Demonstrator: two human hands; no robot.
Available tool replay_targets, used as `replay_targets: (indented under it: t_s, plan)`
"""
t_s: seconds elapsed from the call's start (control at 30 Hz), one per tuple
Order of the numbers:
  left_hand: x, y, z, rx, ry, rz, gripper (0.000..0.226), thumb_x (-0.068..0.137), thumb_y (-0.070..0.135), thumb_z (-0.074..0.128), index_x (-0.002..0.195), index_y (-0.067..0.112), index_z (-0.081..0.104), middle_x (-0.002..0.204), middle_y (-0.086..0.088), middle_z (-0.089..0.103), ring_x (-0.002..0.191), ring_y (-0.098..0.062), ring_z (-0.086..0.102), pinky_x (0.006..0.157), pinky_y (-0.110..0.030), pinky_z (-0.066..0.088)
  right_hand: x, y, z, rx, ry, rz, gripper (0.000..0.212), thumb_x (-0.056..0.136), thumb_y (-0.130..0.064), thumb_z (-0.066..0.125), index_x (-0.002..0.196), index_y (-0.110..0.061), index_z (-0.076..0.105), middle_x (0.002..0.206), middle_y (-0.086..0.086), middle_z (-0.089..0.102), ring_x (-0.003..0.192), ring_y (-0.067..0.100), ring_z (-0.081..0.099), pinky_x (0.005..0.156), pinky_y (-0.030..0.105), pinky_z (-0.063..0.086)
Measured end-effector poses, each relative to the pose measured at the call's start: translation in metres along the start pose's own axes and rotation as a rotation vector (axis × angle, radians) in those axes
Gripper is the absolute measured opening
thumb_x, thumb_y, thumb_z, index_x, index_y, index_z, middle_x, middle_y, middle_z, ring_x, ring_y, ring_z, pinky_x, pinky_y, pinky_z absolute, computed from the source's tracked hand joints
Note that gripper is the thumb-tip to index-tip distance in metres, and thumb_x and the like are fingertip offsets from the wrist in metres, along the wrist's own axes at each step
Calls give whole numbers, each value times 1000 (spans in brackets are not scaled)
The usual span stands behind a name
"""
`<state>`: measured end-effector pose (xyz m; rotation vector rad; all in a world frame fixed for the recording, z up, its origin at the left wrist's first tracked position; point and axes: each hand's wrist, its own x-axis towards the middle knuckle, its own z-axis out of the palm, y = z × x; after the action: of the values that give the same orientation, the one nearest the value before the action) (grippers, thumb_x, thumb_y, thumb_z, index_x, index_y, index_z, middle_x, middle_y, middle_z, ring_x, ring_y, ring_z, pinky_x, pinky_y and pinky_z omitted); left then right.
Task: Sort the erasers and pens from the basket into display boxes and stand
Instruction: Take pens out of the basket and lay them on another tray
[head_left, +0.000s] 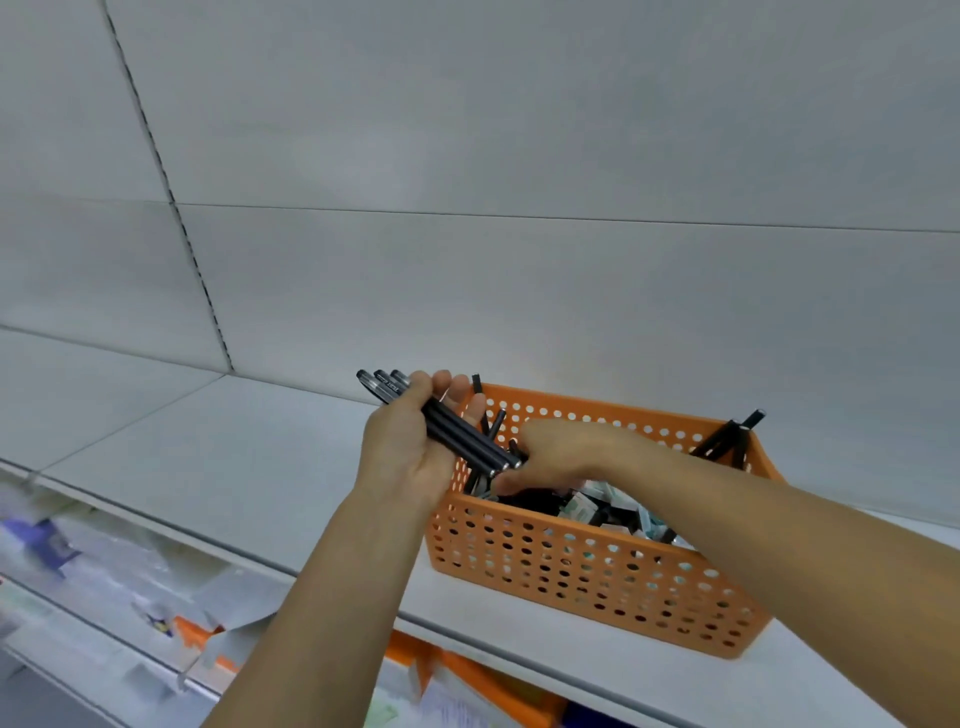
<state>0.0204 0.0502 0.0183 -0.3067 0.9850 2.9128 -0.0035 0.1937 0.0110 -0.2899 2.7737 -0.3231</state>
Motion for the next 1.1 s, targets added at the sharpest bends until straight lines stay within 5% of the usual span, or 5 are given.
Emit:
replay_targets:
  t_s: [0.23,0.4,0.83,0.93,1.1]
  plan:
    - [-2,-5,-7,-52,-43,-3,13,100,14,50,95,3,57,82,-8,62,67,-15,66,74,-38,60,13,5,17,100,54,8,29,85,-29,70,107,-15,59,93,2,62,83,19,61,69,28,50]
    - [-4,-1,-8,-40,-43,-20,13,100,15,52,99,4,58,86,-8,62,67,-14,67,78,-38,60,-13,16,-17,422,144,-23,13,92,-16,60,103,-9,58,89,13,67,60,17,62,51,24,52]
    - [-32,-42,34,-143,-70,-302,23,99,17,52,107,-5,55,109,-25,61,101,-34,63,86,-44,54,-79,23,-42,685,957,-463,8,90,-5,60,92,-12,57,86,3,61,74,18,65,62,30,58]
    - [-32,-45,43,-202,-195,-389,47,97,37,52,122,-4,55,119,-29,63,114,-40,61,105,-50,43,-87,18,-25,503,934,-588,10,88,-3,62,92,-12,60,89,-3,61,83,10,62,72,23,52]
    - [-30,-42,48,-168,-160,-255,22,96,20,56,87,1,64,76,-14,71,86,-28,67,97,-49,48,-101,26,-9,601,774,-555,22,85,-7,68,101,-21,65,102,-10,66,101,10,63,87,28,51]
